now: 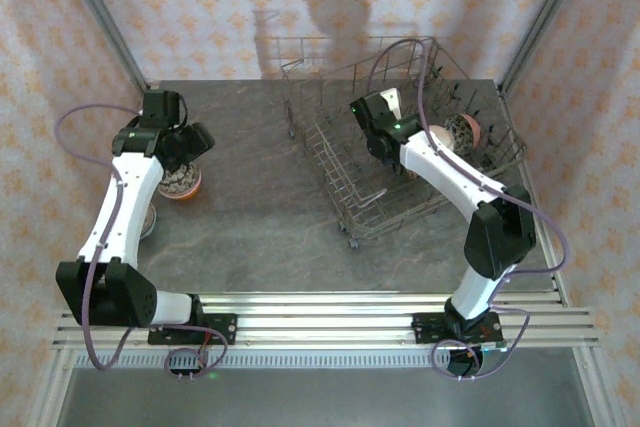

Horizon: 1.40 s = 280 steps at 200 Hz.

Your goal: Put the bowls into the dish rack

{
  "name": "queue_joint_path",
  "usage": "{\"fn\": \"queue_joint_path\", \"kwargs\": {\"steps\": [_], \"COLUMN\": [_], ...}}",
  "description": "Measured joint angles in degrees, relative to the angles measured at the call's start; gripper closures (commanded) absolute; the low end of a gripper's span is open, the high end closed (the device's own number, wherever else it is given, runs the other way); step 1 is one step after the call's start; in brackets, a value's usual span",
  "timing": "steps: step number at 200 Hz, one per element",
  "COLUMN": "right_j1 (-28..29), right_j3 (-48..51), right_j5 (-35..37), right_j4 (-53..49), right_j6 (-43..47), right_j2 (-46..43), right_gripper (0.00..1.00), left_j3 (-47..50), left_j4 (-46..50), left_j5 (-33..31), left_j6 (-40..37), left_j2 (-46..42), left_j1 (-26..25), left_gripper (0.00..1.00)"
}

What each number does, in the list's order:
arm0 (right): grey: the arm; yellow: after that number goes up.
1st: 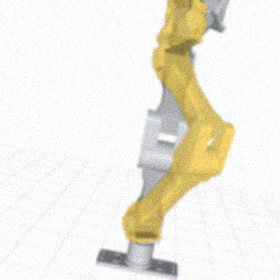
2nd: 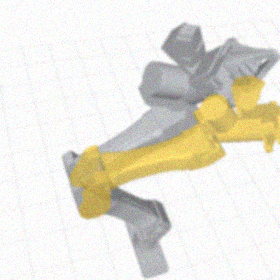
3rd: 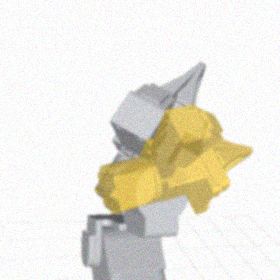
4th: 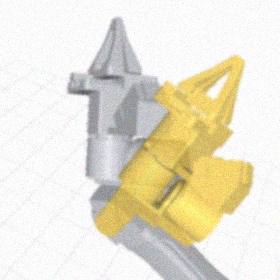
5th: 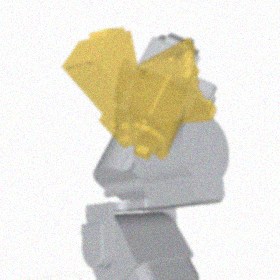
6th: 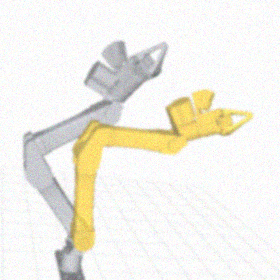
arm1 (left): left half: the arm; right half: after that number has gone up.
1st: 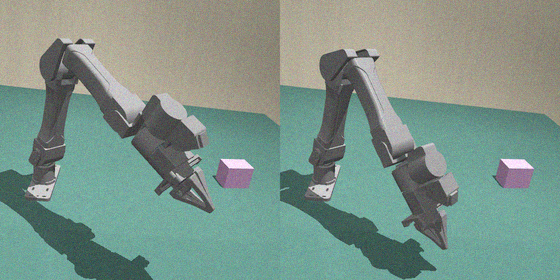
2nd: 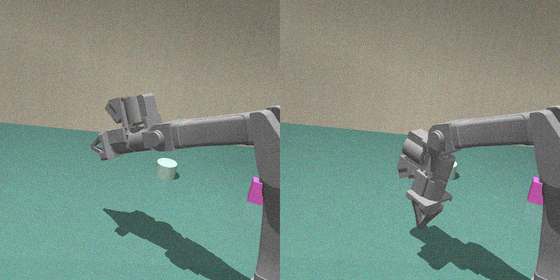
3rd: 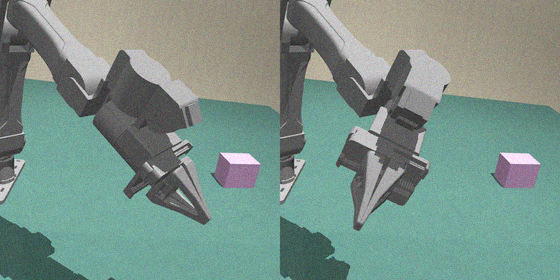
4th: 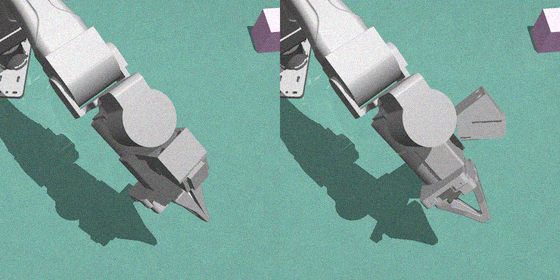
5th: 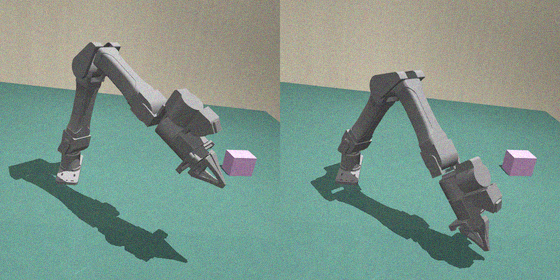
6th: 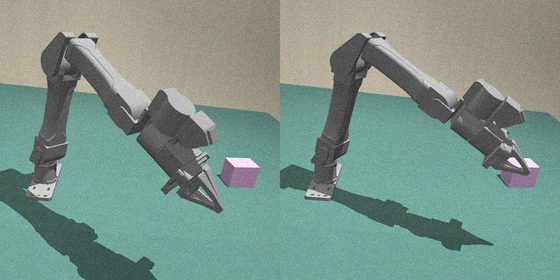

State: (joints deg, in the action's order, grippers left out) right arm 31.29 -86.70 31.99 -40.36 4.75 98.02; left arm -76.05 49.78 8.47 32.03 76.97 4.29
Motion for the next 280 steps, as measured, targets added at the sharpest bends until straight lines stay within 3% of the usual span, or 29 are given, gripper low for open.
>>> {"fn": "queue_joint_path", "kwargs": {"steps": [64, 118, 189, 256, 280], "right_j1": [-2.1, -2.1, -2.1, -2.1, -2.1], "right_j3": [-1.3, -1.9, -1.7, -1.8, -1.9], "right_j5": [-8.1, -9.6, -9.6, -9.6, -9.6], "right_j4": [0.3, 0.1, -0.8, -0.8, -0.9], "right_j6": [0.7, 0.7, 0.2, 0.2, 0.2], "right_j2": [-2.8, -3.1, -3.1, -3.0, -2.3], "right_gripper": [0.32, 0.33, 0.33, 0.33, 0.33], "left_j3": [11.8, 14.4, 12.7, 10.2, 9.7], "left_j4": [0.8, 0.2, -1.8, -4.1, -4.3], "left_j5": [1.2, 3.1, 3.1, 3.5, 3.8], "left_j6": [2.7, 3.0, 2.4, 2.0, 1.9], "left_j2": [-3.1, 0.7, 10.6, 13.1, 14.7], "left_j1": [10.2, 14.7, 16.1, 16.1, 16.1], "left_gripper": [0.31, 0.33, 0.4, 0.49, 0.56]}}
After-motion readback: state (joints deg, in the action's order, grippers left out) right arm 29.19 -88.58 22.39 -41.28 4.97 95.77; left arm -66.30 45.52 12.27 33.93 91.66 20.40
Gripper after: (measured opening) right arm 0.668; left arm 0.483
